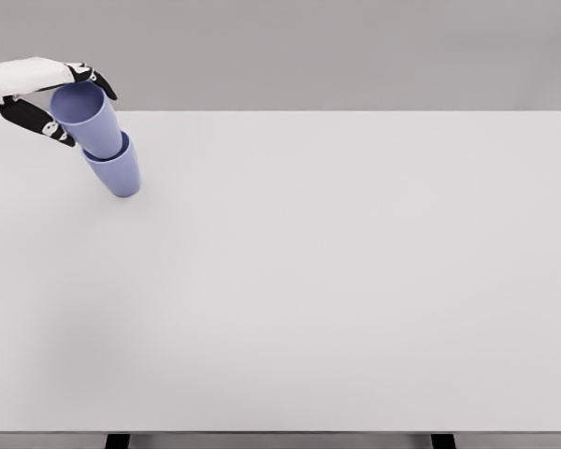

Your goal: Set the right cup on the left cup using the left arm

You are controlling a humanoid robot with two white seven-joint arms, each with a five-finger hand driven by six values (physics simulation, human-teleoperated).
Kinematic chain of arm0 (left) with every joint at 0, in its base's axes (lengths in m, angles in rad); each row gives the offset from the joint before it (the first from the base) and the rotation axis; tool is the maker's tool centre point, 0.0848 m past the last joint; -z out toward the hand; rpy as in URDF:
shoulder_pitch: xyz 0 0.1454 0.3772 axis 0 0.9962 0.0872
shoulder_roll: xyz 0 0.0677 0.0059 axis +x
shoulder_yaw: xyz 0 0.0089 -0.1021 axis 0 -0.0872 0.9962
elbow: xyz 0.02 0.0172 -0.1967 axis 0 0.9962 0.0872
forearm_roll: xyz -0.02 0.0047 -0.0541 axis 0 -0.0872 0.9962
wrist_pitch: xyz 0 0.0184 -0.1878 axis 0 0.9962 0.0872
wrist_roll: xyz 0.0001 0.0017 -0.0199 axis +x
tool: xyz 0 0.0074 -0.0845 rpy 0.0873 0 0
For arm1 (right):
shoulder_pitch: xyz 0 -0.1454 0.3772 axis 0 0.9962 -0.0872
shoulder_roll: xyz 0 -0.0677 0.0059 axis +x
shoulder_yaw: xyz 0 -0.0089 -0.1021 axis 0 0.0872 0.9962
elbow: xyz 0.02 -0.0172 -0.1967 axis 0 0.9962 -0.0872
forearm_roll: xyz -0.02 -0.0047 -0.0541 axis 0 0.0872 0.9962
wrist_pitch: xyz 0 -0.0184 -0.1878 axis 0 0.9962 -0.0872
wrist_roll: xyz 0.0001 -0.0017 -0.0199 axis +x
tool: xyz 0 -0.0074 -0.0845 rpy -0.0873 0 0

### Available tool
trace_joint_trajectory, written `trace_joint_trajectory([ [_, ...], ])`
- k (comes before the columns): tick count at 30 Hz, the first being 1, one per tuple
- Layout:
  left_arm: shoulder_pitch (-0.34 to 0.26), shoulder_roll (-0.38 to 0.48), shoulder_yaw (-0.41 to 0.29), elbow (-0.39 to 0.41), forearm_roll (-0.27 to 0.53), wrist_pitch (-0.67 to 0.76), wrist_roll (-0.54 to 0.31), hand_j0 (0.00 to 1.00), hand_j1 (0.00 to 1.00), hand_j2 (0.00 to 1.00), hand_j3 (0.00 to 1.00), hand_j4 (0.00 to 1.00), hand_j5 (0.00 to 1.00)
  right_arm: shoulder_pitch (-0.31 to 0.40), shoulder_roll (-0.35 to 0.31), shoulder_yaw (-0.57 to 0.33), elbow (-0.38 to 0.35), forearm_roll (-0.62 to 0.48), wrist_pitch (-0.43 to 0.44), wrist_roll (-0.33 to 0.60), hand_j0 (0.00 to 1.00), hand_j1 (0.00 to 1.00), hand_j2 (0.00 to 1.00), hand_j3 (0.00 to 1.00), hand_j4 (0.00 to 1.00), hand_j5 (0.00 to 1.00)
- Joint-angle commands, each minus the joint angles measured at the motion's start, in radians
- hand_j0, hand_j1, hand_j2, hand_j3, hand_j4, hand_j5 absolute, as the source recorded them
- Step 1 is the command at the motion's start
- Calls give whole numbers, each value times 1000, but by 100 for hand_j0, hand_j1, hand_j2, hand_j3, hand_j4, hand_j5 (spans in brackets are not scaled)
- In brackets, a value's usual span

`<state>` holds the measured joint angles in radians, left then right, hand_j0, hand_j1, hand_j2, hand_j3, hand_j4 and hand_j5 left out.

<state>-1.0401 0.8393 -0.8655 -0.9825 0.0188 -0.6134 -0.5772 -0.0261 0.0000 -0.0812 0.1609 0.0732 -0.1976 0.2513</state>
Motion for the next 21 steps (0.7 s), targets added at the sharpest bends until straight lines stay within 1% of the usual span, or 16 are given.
trace_joint_trajectory([
  [1,0,-12,2,10,3,3,0,57,57,57,57,57,57,0,0,0,-1,0,1,0,100,100,100,100,100,100],
  [5,-2,-20,2,12,3,3,0,57,57,57,57,57,57,0,0,0,0,0,0,0,100,100,100,100,100,100],
  [9,0,-20,2,13,3,3,2,63,63,63,63,63,63,0,0,0,0,0,0,0,100,100,100,100,100,100],
  [10,0,-20,2,19,3,3,2,68,68,68,68,68,68,0,0,0,0,0,0,0,100,100,100,100,100,100],
  [12,0,-20,2,24,-8,3,0,99,99,99,99,99,99,0,0,0,0,0,0,0,100,100,100,100,100,100],
  [14,0,-20,5,33,-22,3,0,100,100,100,100,100,100,0,0,0,0,0,0,0,100,100,100,100,100,100],
  [18,0,-16,6,33,-22,3,0,100,100,100,100,100,100,0,0,0,0,0,0,0,100,100,100,100,100,100],
  [20,0,-9,14,28,-20,3,0,100,100,100,100,100,100,0,0,0,0,0,0,0,100,100,100,100,100,100],
  [21,2,-6,20,12,-16,3,2,100,100,100,100,100,100,0,0,0,0,0,0,0,100,100,100,100,100,100],
])
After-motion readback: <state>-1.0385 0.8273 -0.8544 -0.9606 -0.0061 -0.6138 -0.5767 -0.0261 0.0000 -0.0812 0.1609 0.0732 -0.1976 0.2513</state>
